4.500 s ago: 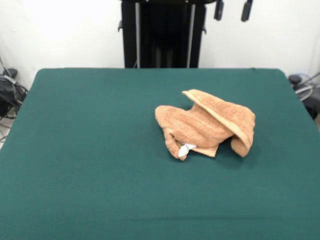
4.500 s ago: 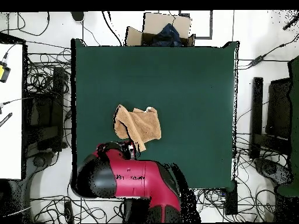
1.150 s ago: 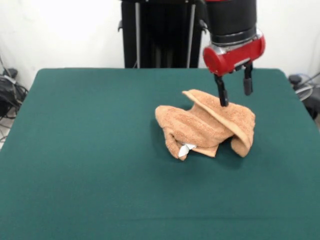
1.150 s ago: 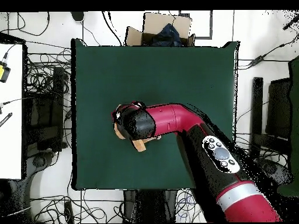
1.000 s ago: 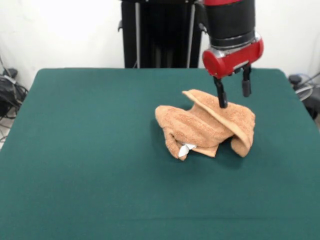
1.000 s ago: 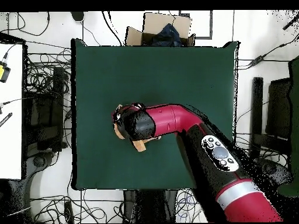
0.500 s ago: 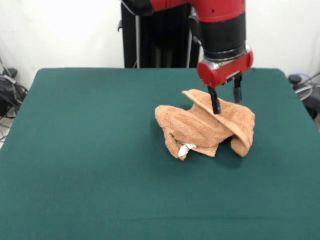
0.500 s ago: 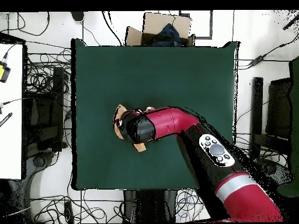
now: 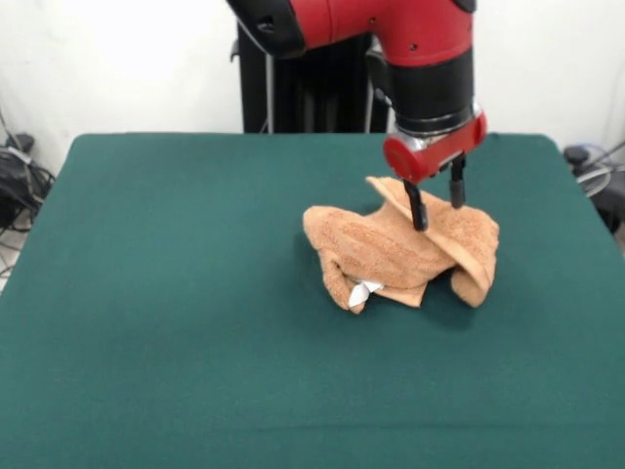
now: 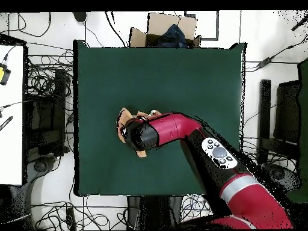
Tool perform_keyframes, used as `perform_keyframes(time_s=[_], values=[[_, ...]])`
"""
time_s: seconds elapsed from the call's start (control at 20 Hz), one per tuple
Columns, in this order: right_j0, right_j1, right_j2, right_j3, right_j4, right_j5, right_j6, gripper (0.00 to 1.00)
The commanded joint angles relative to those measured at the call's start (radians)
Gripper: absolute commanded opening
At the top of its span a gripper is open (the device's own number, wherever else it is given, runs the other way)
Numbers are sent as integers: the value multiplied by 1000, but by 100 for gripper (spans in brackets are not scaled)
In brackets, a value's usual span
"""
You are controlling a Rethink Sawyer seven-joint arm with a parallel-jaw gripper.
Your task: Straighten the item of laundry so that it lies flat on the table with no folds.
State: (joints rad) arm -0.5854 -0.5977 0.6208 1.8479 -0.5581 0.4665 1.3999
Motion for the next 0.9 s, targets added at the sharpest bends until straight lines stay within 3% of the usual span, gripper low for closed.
perform_keyframes(time_s=[0.05, 0.55, 0.9], values=[[-7, 18, 39, 19, -78, -16, -59, 100], [-21, 24, 30, 29, -112, -33, -60, 100], [-29, 20, 48, 2, -91, 11, -85, 100]])
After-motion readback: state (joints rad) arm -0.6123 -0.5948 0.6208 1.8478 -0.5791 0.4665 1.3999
